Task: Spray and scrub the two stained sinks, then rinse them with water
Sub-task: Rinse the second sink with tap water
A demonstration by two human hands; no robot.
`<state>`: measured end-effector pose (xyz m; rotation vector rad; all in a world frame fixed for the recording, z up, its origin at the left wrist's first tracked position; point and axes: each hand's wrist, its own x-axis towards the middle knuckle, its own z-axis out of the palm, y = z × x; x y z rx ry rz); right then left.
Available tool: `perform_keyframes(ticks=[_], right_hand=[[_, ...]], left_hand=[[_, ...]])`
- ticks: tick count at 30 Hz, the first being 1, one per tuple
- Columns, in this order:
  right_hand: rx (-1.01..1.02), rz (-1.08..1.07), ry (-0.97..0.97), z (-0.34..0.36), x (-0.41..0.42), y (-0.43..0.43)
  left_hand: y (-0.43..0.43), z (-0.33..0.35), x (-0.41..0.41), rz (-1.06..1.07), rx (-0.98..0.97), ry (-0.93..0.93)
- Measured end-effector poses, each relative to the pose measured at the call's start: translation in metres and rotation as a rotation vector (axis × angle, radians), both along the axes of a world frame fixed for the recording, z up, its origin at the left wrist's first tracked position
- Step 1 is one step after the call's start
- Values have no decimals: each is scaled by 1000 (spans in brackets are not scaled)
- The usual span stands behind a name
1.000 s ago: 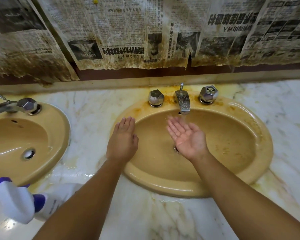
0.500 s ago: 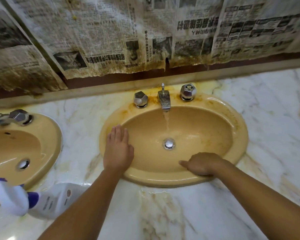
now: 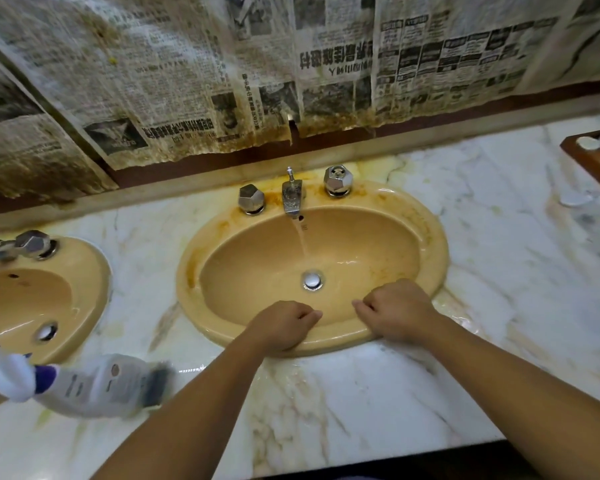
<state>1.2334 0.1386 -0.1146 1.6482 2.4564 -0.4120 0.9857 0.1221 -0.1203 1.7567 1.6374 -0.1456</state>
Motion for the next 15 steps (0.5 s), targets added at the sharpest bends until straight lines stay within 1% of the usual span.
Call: perform_keyframes(ticks=[2, 3, 6, 8, 10, 13, 14, 15], right_hand=[[92, -9, -2, -4, 3, 0], [123, -5, 9, -7, 1, -2], [148, 43, 42, -13, 7, -3], [174, 104, 48, -16, 21, 6], [206, 132, 40, -17, 31, 15], [207, 151, 16, -17, 35, 24], [202, 150, 8, -18, 36, 27], [199, 145, 2, -18, 36, 30]], left_hand=[[3, 2, 9, 57, -20, -104], [7, 3, 12, 141, -57, -194], [26, 5, 11, 570, -200, -533], [47, 0, 4, 871, -274, -723], [73, -3, 1, 1092, -314, -891], [114, 0, 15, 1275, -351, -1085], [127, 3, 22, 1278, -391, -1151], [138, 6, 29, 1227, -457, -1220]])
